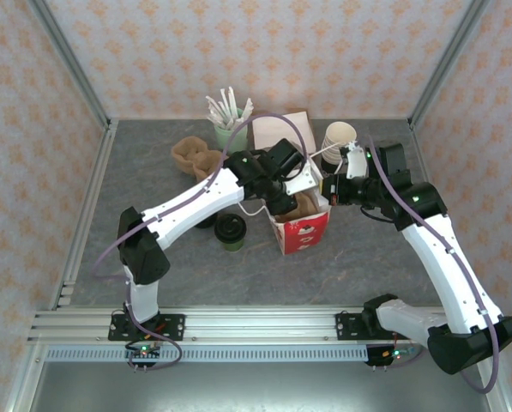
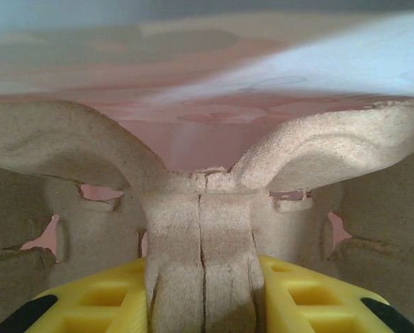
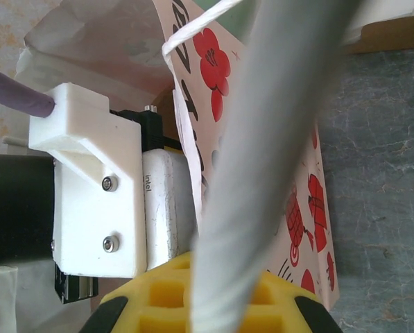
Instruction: Pack the takeout coffee
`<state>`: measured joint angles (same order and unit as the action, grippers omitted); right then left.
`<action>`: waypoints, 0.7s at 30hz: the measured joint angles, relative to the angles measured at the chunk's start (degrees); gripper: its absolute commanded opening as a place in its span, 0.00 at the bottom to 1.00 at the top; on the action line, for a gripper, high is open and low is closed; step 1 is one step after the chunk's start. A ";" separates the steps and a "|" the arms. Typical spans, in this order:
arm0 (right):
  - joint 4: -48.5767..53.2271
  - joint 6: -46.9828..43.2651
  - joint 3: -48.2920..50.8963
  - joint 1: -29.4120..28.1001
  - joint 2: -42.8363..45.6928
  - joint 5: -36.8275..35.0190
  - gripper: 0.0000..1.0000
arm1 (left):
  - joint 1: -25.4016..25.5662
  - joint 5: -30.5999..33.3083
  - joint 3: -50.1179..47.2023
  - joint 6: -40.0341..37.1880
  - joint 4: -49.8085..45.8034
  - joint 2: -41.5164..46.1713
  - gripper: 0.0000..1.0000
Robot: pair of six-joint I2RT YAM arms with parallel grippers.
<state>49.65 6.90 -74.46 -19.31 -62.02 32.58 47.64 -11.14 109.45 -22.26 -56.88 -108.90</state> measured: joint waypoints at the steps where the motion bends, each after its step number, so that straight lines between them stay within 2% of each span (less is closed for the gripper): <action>1: 0.02 0.00 0.00 0.02 0.00 -0.02 0.02 | 0.00 0.17 0.96 -0.20 -0.94 -0.48 0.36; 21: 0.83 4.35 1.77 0.07 0.81 -1.53 0.00 | 0.66 1.77 4.13 -2.05 -6.91 -4.48 0.39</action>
<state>50.48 11.25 -72.69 -19.25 -61.21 31.05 48.29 -9.37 113.58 -24.32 -63.79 -113.38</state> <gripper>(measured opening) 0.054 0.382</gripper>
